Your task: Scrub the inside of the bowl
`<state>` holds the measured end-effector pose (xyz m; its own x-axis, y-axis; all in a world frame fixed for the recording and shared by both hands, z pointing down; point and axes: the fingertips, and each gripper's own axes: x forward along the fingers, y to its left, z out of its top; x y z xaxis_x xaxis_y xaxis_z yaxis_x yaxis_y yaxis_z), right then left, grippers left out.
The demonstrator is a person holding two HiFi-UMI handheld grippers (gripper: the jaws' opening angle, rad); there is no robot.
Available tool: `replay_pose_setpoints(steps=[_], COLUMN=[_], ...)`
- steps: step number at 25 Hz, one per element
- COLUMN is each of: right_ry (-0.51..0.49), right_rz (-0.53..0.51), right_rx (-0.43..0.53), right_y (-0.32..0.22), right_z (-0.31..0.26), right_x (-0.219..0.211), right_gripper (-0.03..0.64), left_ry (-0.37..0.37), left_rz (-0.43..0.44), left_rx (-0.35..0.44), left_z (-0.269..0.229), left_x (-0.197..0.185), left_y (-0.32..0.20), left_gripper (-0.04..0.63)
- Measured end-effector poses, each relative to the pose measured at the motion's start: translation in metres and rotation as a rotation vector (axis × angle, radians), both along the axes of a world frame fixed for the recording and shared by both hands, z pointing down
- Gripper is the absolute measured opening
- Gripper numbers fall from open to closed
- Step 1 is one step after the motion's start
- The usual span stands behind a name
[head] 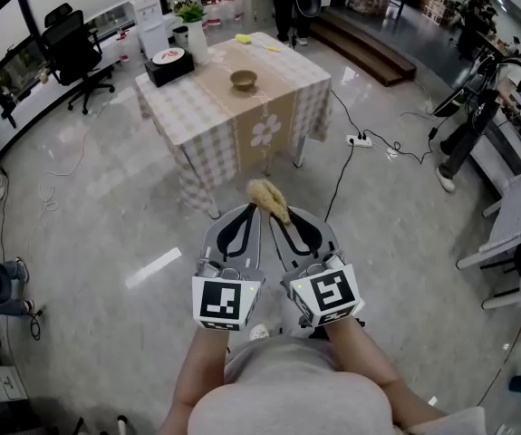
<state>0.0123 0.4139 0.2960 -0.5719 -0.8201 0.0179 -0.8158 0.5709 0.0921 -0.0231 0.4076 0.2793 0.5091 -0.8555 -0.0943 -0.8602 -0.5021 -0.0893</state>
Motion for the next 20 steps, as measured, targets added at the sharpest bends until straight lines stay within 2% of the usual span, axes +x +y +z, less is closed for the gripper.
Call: replay_pose_setpoints(steps=[7,20], right_ry=[0.004,-0.031], right_rz=[-0.016,-0.06], right_rx=[-0.009,-0.037], right_y=[-0.033,-0.135], right_z=[0.004,0.019], right_x=[-0.008,0.008], right_gripper=[0.092,0.092], left_ry=[0.019,-0.001], left_rz=[-0.034,-0.065], left_rx=[-0.024,-0.052], left_z=[0.007,0.02], left_x=[-0.013,0.003], left_y=[-0.035,-0.131], left_gripper=[0.005,0.005])
